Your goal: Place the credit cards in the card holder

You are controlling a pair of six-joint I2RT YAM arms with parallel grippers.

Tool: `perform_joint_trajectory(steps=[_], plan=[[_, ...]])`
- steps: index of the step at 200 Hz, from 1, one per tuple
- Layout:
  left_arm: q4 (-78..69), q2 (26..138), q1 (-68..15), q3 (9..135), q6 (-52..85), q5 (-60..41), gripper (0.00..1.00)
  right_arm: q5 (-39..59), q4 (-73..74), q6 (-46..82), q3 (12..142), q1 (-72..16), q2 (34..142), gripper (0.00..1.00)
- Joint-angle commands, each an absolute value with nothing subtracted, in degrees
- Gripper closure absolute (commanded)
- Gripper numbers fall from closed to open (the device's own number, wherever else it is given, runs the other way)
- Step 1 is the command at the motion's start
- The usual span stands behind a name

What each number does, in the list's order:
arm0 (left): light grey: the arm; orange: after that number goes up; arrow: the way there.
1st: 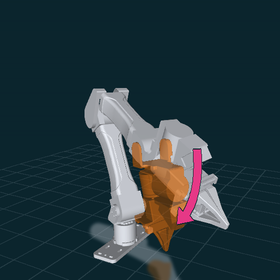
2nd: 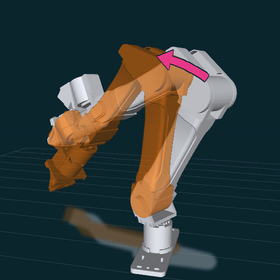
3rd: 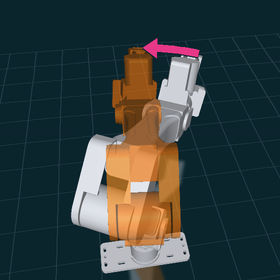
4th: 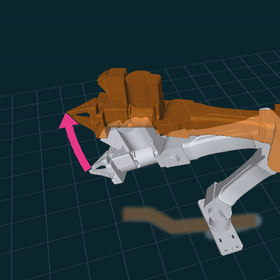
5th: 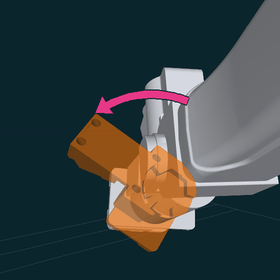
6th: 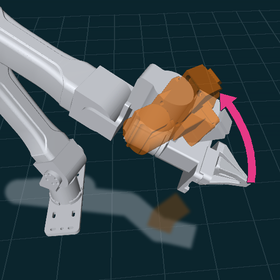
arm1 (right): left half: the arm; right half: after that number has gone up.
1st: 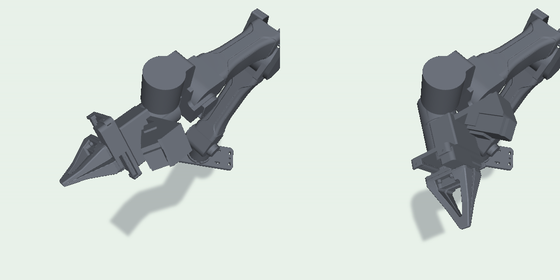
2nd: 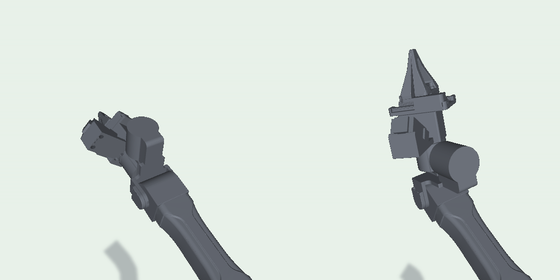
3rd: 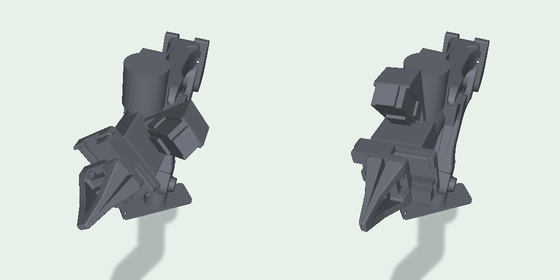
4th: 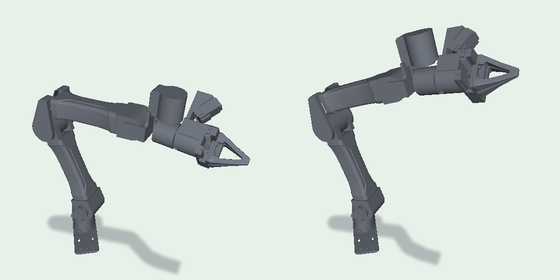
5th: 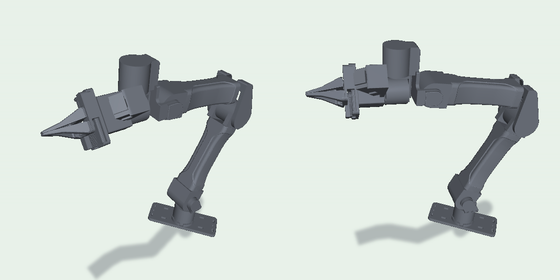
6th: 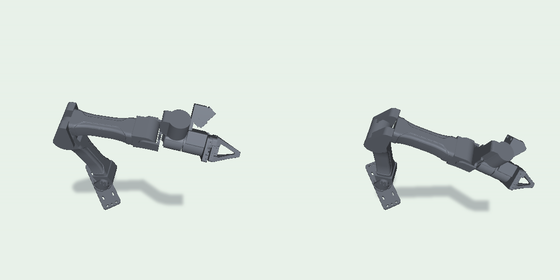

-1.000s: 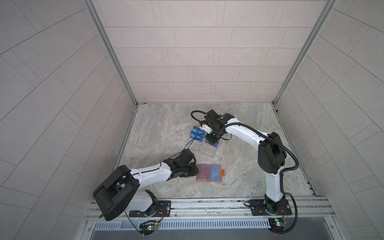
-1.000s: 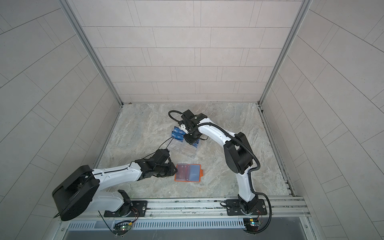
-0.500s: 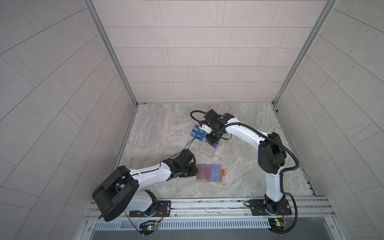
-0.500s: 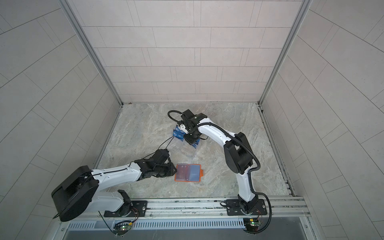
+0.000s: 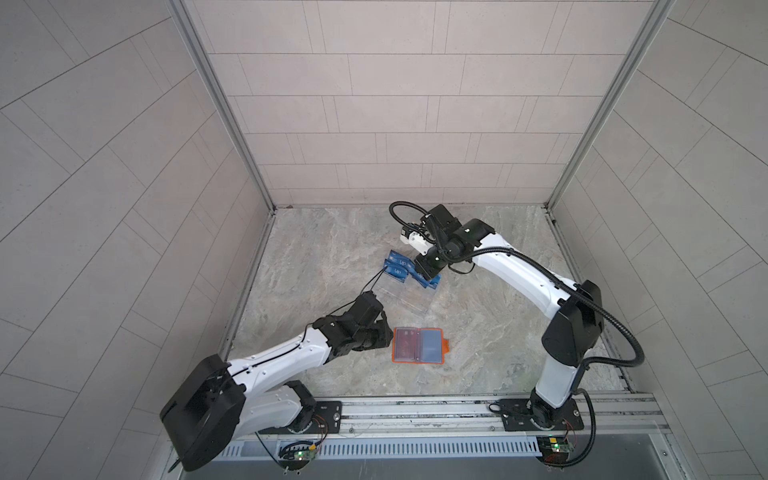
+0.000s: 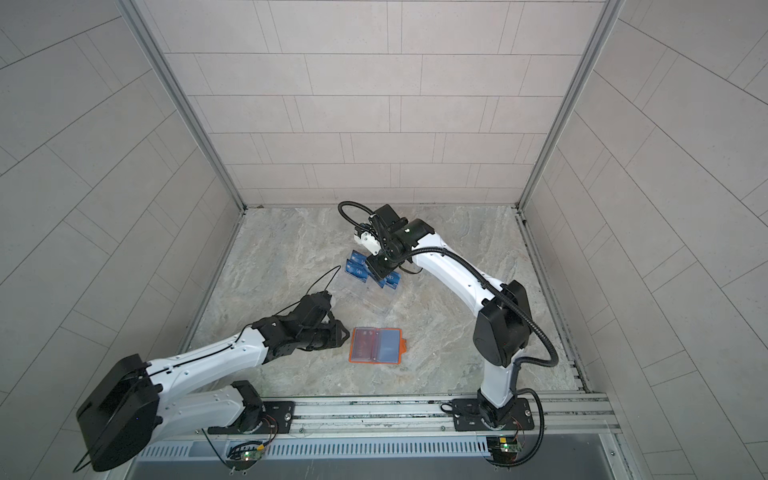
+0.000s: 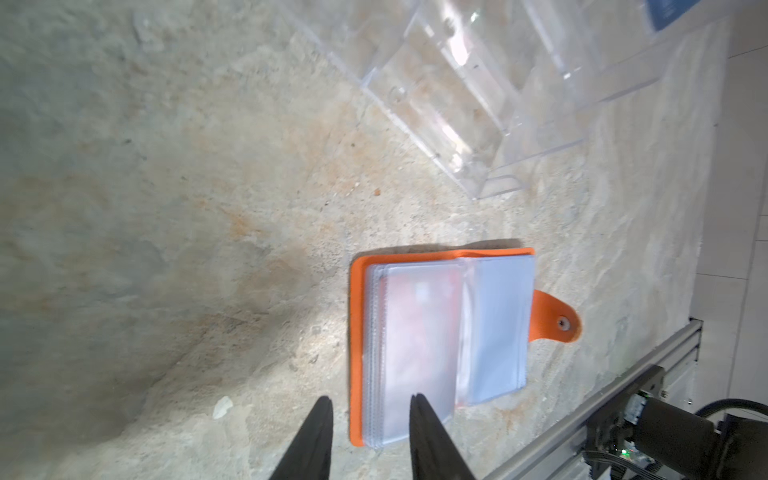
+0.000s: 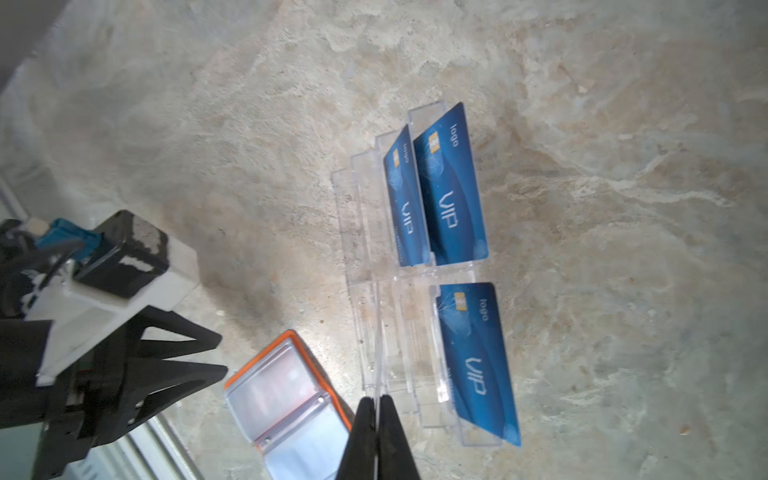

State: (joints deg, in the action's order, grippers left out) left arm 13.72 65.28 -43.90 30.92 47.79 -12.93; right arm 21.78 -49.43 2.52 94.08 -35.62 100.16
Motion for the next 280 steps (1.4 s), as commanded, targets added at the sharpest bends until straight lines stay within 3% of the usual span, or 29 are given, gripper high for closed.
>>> perform_joint_trajectory(steps=[1, 43, 84, 182, 280], plan=[[12.7, 64.1, -44.0, 31.7, 47.3, -13.1, 0.64, 31.4, -44.3, 11.2, 84.3, -36.0, 94.9, 1.00], [4.9, 68.3, -44.3, 31.5, 46.5, -16.5, 0.67, 41.8, -28.8, 26.6, 60.6, -36.0, 85.7, 1.00], [0.8, 75.6, -45.0, 33.8, 46.4, -18.1, 0.70, 45.7, -17.2, 35.8, 46.9, -36.2, 82.6, 1.00], [2.9, 82.8, -46.4, 34.3, 46.5, -16.3, 0.83, 47.4, -11.4, 41.3, 39.7, -36.2, 85.6, 1.00], [2.7, 82.3, -47.0, 32.2, 47.0, -15.3, 0.86, 46.4, -11.5, 41.5, 39.5, -36.2, 87.3, 1.00]])
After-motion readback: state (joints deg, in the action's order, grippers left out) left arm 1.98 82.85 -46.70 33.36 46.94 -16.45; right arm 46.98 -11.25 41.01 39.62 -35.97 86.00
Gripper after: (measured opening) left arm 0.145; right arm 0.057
